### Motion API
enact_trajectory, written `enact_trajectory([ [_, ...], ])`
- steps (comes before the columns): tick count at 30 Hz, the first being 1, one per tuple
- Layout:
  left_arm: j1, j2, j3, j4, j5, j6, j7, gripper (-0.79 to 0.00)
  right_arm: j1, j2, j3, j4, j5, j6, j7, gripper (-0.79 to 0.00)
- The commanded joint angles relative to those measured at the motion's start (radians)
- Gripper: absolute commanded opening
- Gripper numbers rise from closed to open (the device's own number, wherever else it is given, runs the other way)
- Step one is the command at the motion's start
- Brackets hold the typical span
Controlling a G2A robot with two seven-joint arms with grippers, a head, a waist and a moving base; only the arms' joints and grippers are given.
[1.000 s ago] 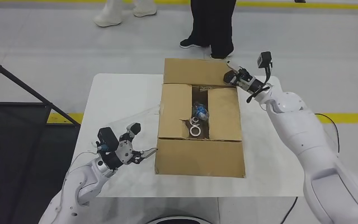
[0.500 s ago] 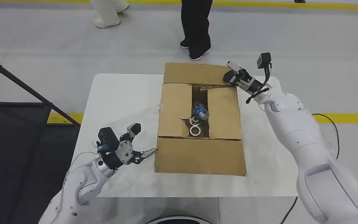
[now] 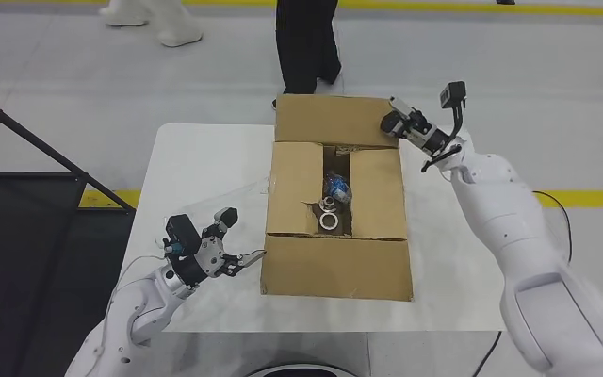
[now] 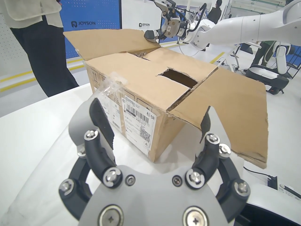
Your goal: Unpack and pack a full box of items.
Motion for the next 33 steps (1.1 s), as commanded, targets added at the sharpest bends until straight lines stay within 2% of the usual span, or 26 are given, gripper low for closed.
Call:
enact_trajectory([
  [1,0.001,0.000,0.000,0.000,0.000,0.003,0.001,0.000,0.011,-0.002,0.000,0.008,-0.018,0.019,-0.004,0.000],
  [7,0.006,0.002,0.001,-0.001,0.001,0.010,0.010,0.000,0.034,-0.008,0.003,0.033,-0.062,0.051,0.002,0.000],
  [19,-0.003,0.003,0.016,0.000,0.000,0.016,0.002,0.000,0.051,-0.018,0.007,0.068,-0.124,0.099,0.093,0.000],
  [25,-0.006,0.004,0.019,-0.001,0.000,0.016,-0.001,0.000,0.048,-0.019,0.020,0.078,-0.132,0.082,0.104,0.000],
  [30,-0.006,0.005,0.020,-0.002,0.001,0.023,0.003,0.000,0.041,-0.015,0.045,0.073,-0.122,0.016,0.079,0.000],
  [33,-0.004,0.005,0.020,-0.004,-0.005,0.030,0.014,0.000,0.034,-0.010,0.068,0.042,-0.093,-0.025,0.106,0.000],
])
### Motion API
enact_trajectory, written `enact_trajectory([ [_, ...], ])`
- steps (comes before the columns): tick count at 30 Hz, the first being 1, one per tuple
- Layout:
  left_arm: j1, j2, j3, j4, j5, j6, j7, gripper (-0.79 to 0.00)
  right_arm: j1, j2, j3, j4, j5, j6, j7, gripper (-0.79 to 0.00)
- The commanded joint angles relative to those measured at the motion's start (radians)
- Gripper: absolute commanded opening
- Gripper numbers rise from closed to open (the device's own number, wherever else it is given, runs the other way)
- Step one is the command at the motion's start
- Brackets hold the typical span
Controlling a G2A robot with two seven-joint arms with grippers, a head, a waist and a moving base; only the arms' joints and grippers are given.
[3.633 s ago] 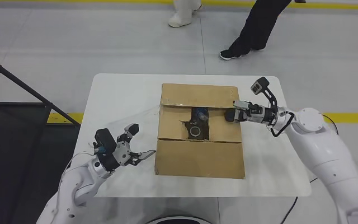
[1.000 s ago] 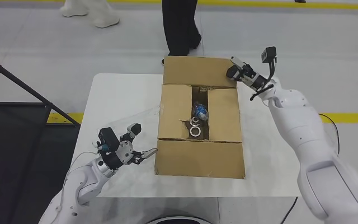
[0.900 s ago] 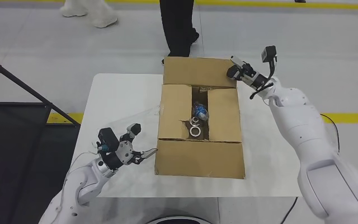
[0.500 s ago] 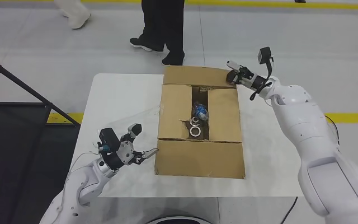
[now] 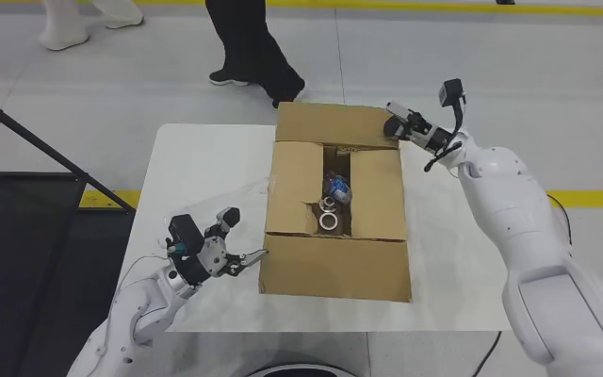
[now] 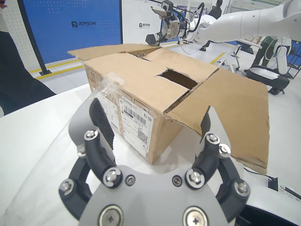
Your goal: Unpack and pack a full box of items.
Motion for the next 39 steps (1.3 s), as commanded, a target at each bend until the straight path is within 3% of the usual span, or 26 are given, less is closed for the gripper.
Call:
enact_trajectory([
  [1,0.001,0.000,-0.001,-0.001,-0.005,0.006,0.009,0.000,-0.005,0.004,0.014,-0.022,0.020,-0.019,0.031,0.000],
  [6,0.002,-0.004,-0.003,-0.001,-0.042,0.060,0.046,0.000,-0.026,0.021,0.047,-0.124,0.071,0.004,0.180,0.000],
  [15,0.000,-0.017,-0.020,0.019,-0.135,0.232,0.092,0.000,-0.110,0.055,0.066,-0.379,0.058,0.240,0.367,0.000],
  [20,0.006,-0.019,-0.037,0.011,-0.121,0.272,0.116,0.000,-0.174,0.078,0.081,-0.519,0.001,0.330,0.381,0.000],
  [29,0.027,-0.014,-0.100,-0.019,-0.092,0.253,0.129,0.000,-0.324,0.114,0.120,-0.755,-0.093,0.426,0.312,0.000],
  [39,0.057,-0.013,-0.129,-0.037,-0.070,0.235,0.147,0.000,-0.345,0.097,0.075,-0.791,-0.127,0.493,0.229,0.000],
])
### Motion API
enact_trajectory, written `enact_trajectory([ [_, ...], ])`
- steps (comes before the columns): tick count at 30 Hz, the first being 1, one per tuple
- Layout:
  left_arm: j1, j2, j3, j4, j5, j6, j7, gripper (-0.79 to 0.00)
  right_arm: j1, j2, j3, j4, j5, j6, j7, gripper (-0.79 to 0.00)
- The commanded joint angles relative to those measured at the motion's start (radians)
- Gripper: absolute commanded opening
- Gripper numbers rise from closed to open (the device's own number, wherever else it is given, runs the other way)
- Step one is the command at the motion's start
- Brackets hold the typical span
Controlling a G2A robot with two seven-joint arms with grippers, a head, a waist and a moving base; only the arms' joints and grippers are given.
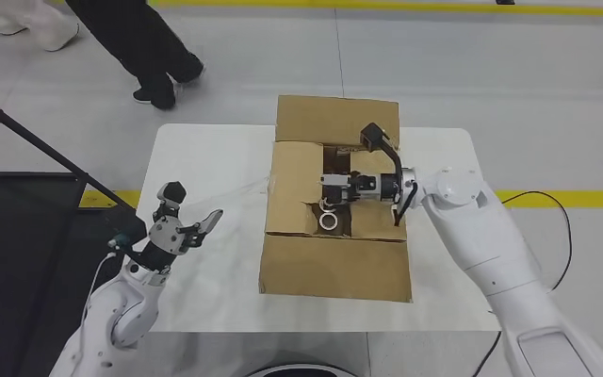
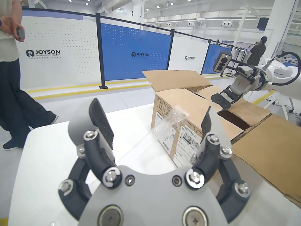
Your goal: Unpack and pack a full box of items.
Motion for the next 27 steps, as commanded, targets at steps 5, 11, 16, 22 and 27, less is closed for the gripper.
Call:
enact_trajectory([
  [5,0.019,-0.001,-0.007,0.000,0.010,-0.011,0.018,0.000,0.040,-0.027,-0.043,0.060,0.031,0.007,-0.005,0.000],
  [11,0.029,-0.002,-0.007,0.002,0.014,-0.023,0.024,0.000,0.095,-0.062,-0.084,0.150,0.085,-0.009,0.018,0.000],
  [16,0.029,0.000,-0.002,-0.002,0.049,-0.053,0.005,0.000,0.137,-0.090,-0.103,0.229,0.154,-0.033,0.061,0.000],
  [22,0.021,0.002,0.015,-0.021,0.099,-0.083,-0.019,0.000,0.166,-0.111,-0.101,0.263,0.202,-0.085,0.073,0.000],
  [27,0.004,0.004,0.039,-0.039,0.160,-0.088,-0.052,0.000,0.184,-0.126,-0.104,0.238,0.205,-0.101,0.054,0.000],
])
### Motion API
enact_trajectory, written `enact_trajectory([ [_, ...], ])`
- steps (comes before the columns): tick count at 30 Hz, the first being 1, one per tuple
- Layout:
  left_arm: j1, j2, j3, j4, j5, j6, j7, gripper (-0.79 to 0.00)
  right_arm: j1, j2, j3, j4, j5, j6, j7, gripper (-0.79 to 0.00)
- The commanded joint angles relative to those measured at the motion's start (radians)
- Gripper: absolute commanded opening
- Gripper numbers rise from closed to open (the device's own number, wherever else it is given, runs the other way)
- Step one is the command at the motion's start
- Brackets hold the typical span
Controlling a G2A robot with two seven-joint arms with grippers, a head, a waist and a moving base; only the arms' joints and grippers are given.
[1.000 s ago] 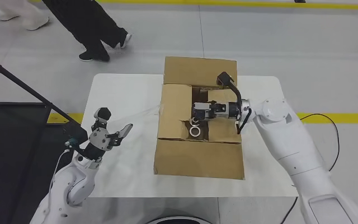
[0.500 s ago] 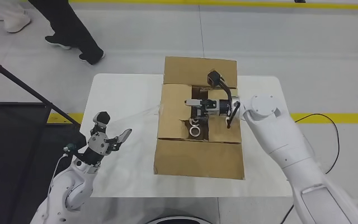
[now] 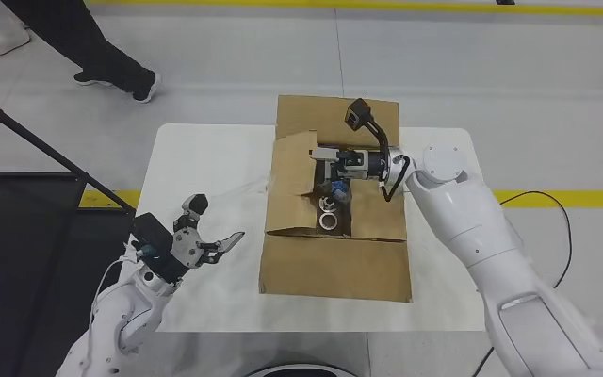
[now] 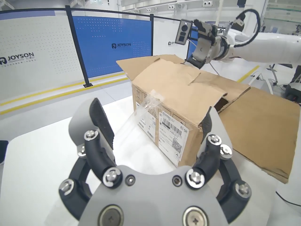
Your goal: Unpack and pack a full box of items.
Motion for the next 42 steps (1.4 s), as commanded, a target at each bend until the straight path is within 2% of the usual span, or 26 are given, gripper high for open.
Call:
enact_trajectory([
  [1,-0.008,0.000,0.010,-0.003,0.021,0.012,-0.009,0.000,0.006,-0.006,-0.002,-0.011,0.002,-0.001,-0.009,0.000],
  [9,-0.015,-0.004,0.015,0.015,-0.004,0.059,0.004,0.000,0.039,-0.040,-0.038,-0.046,-0.030,-0.016,-0.078,0.000],
  [17,0.023,-0.002,-0.081,0.060,-0.086,0.091,0.056,0.000,0.078,-0.091,-0.123,-0.063,-0.145,-0.018,-0.192,0.000],
  [26,0.081,-0.002,-0.171,0.080,-0.162,0.090,0.124,0.000,0.122,-0.168,-0.229,-0.004,-0.276,-0.019,-0.343,0.000],
  [35,0.100,-0.005,-0.199,0.097,-0.191,0.073,0.147,0.000,0.161,-0.245,-0.303,0.105,-0.339,0.004,-0.366,0.000],
  [42,0.094,-0.007,-0.205,0.102,-0.195,0.060,0.140,0.000,0.177,-0.285,-0.315,0.176,-0.353,-0.011,-0.359,0.000],
])
